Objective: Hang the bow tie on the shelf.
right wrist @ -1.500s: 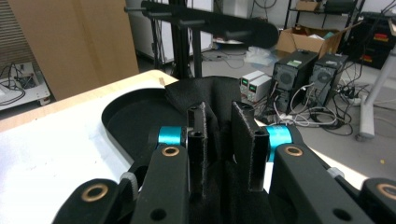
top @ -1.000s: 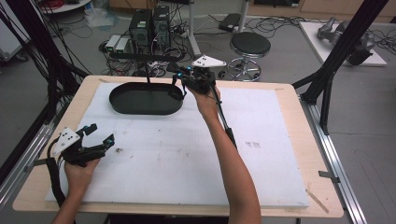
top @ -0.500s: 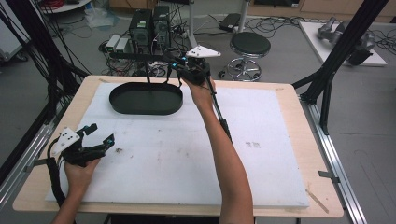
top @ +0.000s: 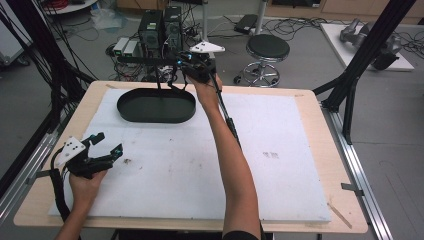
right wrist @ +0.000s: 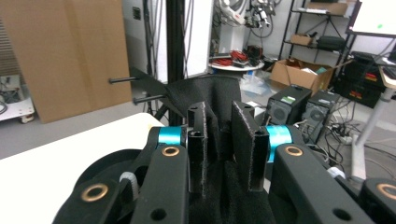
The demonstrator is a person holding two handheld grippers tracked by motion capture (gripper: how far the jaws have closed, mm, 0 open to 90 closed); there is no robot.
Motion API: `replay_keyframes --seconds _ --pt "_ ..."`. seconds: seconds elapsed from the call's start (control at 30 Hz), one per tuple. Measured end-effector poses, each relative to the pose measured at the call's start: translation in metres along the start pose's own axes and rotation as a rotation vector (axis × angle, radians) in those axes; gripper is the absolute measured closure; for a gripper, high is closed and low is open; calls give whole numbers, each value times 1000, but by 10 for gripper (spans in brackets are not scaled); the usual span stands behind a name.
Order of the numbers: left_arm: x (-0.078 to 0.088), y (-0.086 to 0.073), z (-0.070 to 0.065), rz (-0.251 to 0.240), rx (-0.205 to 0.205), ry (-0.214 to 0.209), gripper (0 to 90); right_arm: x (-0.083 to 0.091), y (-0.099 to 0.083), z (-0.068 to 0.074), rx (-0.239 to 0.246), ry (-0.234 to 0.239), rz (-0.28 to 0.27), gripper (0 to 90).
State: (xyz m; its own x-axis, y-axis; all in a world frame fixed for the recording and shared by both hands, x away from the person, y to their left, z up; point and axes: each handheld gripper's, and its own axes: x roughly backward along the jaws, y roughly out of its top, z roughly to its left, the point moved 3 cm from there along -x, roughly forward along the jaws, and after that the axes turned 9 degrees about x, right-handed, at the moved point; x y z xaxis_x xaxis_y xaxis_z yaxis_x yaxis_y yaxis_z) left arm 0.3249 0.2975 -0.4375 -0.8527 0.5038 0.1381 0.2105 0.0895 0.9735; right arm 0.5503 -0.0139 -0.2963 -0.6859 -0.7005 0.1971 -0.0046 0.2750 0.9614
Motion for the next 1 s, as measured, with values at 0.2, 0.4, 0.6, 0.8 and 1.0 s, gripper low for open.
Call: replay_keyframes --seconds 0.2,0.4,0.6,0.8,1.0 --pt "0 0 0 -1 1 -4 171 -10 -2 -7 2 -32 28 764" --pt "0 0 0 1 -2 -8 178 -13 -12 -17 -11 -64 55 763" --pt "0 0 -1 0 -1 -9 178 -12 -18 -21 -5 -84 85 763" --pt "0 0 -1 4 -6 -9 178 -9 -27 -23 -6 -97 111 762" --pt "0 0 -1 2 -4 -9 178 -5 -33 -25 -16 -88 119 762"
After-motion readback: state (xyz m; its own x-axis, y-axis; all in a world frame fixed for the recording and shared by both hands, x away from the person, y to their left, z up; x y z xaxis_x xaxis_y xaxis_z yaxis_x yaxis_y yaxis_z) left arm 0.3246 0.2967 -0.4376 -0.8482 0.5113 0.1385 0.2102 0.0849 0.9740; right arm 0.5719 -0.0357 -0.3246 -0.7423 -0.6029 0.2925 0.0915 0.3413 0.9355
